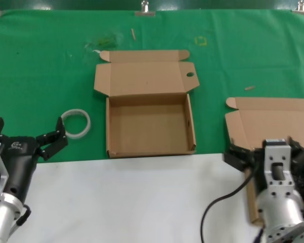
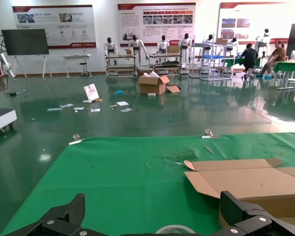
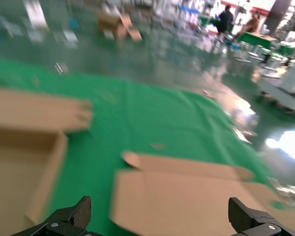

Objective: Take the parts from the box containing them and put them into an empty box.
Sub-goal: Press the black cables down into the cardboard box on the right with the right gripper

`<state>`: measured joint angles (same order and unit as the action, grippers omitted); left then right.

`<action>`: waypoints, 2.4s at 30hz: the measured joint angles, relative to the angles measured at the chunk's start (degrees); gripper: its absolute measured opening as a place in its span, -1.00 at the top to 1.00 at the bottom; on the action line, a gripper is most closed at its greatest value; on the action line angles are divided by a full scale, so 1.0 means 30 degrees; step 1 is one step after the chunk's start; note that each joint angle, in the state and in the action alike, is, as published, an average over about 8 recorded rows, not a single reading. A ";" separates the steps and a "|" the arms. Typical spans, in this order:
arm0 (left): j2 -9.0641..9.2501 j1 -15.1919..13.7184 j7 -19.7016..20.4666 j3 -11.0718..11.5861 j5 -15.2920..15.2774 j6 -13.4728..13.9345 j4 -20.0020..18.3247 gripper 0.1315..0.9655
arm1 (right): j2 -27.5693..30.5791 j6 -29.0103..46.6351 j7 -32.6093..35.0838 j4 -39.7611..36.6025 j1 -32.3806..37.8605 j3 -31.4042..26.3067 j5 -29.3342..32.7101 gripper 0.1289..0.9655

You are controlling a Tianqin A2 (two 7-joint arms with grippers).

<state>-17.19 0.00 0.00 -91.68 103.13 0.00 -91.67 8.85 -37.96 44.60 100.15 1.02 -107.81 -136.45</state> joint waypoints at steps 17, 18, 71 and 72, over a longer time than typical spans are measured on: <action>0.0000 0.0000 0.0001 0.0000 -0.0001 0.0000 0.0000 -1.00 | 0.0000 -1.1298 1.4947 0.1676 0.0851 0.1489 -0.2933 -1.00; 0.0000 0.0000 0.0001 0.0000 -0.0002 0.0000 0.0000 -1.00 | 0.0000 -1.1553 1.5810 0.1619 0.1020 0.1611 -0.3053 -1.00; 0.0000 0.0000 0.0002 0.0000 -0.0002 0.0000 0.0000 -1.00 | -0.0597 -0.6987 2.9920 -0.3180 0.3837 0.7033 -0.7093 -0.39; 0.0000 0.0000 0.0002 0.0000 -0.0002 0.0000 0.0000 -1.00 | -0.0669 -0.6966 3.0055 -0.3153 0.3824 0.7145 -0.7093 -0.34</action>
<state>-17.19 0.00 0.01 -91.68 103.12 0.00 -91.67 6.85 -58.86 134.77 90.69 12.49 -86.37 -157.73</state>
